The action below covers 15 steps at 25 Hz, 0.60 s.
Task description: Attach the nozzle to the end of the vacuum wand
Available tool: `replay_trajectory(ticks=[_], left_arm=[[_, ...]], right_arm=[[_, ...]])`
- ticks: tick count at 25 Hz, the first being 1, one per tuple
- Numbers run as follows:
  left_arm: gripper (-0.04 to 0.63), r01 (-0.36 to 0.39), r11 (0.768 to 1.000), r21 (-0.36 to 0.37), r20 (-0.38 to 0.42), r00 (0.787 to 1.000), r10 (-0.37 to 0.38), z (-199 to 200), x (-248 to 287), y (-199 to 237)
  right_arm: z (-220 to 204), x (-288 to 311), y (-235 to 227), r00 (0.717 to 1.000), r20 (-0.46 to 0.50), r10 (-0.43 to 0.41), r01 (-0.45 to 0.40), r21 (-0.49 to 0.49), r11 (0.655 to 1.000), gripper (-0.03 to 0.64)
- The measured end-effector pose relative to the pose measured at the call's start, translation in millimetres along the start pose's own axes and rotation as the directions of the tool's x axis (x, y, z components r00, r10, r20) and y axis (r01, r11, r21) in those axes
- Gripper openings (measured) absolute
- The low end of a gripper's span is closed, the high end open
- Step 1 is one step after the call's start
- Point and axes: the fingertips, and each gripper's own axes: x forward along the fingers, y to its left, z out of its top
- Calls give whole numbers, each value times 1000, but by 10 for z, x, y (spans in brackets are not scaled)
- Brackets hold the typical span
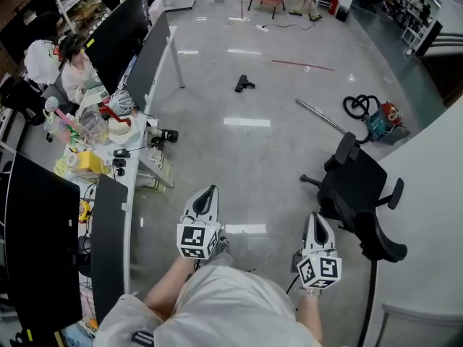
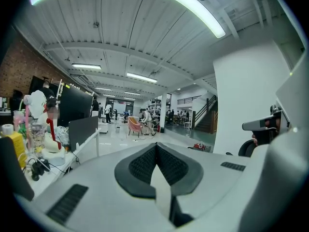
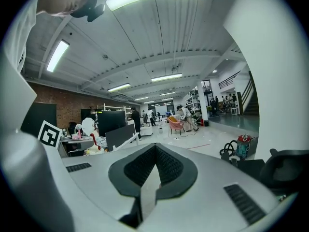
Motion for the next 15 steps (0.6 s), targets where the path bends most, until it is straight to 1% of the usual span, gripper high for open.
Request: replay_trajectory(ticks=[4,6,8,11,15], left_arm=[[0,27,1000,14,1,1000,-27,73,155,225],[0,22,1000,13,-1,1000,-22,84,224,341],[0,11,1000,-4,-6,1000,-11,70,267,438],[0,7,1000,-22,-23,1000,-7,6,362,519],[0,21,1000,-18,-52,998,-22,-53,613,515]], right_arm=[[45,207,105,1000,16,-26,25,7,1000,-4],[34,311,155,1000,11,-29,28,7,1000,-3],[21,396,180,1000,1,-28,28,-1,1000,-3],[28,520,130,999,-3,-37,37,-1,999,-3],[32,691,-25,998,-12,-55,55,9,998,-3]])
